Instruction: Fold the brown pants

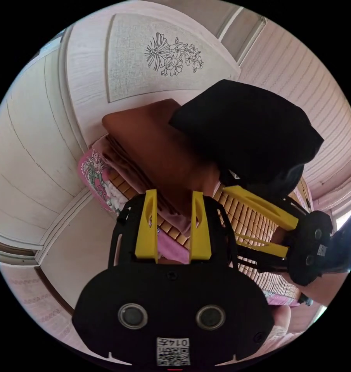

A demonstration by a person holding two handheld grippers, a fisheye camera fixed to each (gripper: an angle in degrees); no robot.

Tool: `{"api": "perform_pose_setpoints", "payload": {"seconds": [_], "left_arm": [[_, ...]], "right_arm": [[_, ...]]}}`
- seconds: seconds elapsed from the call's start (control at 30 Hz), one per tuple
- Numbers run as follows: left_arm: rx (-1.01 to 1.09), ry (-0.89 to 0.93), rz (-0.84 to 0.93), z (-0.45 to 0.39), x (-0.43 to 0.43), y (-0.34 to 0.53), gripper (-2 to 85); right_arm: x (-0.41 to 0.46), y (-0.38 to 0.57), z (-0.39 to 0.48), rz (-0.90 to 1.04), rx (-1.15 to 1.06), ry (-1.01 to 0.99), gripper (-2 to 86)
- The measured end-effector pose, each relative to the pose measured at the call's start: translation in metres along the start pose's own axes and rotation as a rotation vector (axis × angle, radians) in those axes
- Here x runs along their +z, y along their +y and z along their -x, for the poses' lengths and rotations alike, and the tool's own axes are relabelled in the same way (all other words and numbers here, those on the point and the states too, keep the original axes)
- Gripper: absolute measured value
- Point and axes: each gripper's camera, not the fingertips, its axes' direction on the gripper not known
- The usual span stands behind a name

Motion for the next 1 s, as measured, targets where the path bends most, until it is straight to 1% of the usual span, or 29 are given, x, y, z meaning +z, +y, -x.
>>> {"api": "perform_pose_setpoints", "payload": {"seconds": [0.13,0.23,0.27,0.37,0.43,0.57,0.67,0.73,0.8,0.9,0.97,1.0], "left_arm": [[0.006,-0.067,0.015,0.008,0.017,-0.012,13.4],[0.042,-0.113,0.018,0.013,0.017,-0.018,13.5],[0.039,-0.110,0.022,0.018,0.017,-0.020,13.4],[0.031,-0.085,0.030,0.034,0.015,-0.027,12.4],[0.028,-0.082,0.021,0.042,0.013,-0.028,11.8],[0.002,-0.033,-0.043,0.061,-0.001,-0.029,8.5],[-0.016,0.059,-0.079,0.075,-0.016,-0.035,6.6],[0.011,0.079,-0.087,0.077,-0.027,-0.040,6.0],[0.028,0.090,-0.116,0.078,-0.041,-0.044,5.6],[0.035,0.128,-0.197,0.081,-0.073,-0.046,5.0],[0.042,0.176,-0.287,0.083,-0.101,-0.047,4.8],[0.049,0.186,-0.305,0.082,-0.106,-0.049,4.8]], "right_arm": [[0.043,0.006,-0.002,0.047,0.033,-0.114,13.8],[0.067,0.011,-0.001,0.069,0.041,-0.204,10.7],[0.077,0.013,0.002,0.077,0.031,-0.225,8.3],[0.096,0.017,0.016,0.091,0.008,-0.198,3.7],[0.103,0.020,0.019,0.092,0.024,-0.193,2.5],[0.094,0.037,0.011,-0.018,0.116,-0.222,0.9],[0.077,0.044,0.015,-0.094,0.108,-0.175,0.2],[0.068,0.045,0.015,-0.114,0.097,-0.153,0.0],[0.052,0.051,0.011,-0.178,0.111,-0.163,-0.2],[0.025,0.060,0.008,-0.282,0.128,-0.139,-0.3],[0.013,0.063,0.003,-0.326,0.143,-0.128,-0.3],[0.010,0.065,-0.005,-0.338,0.164,-0.127,-0.3]]}}
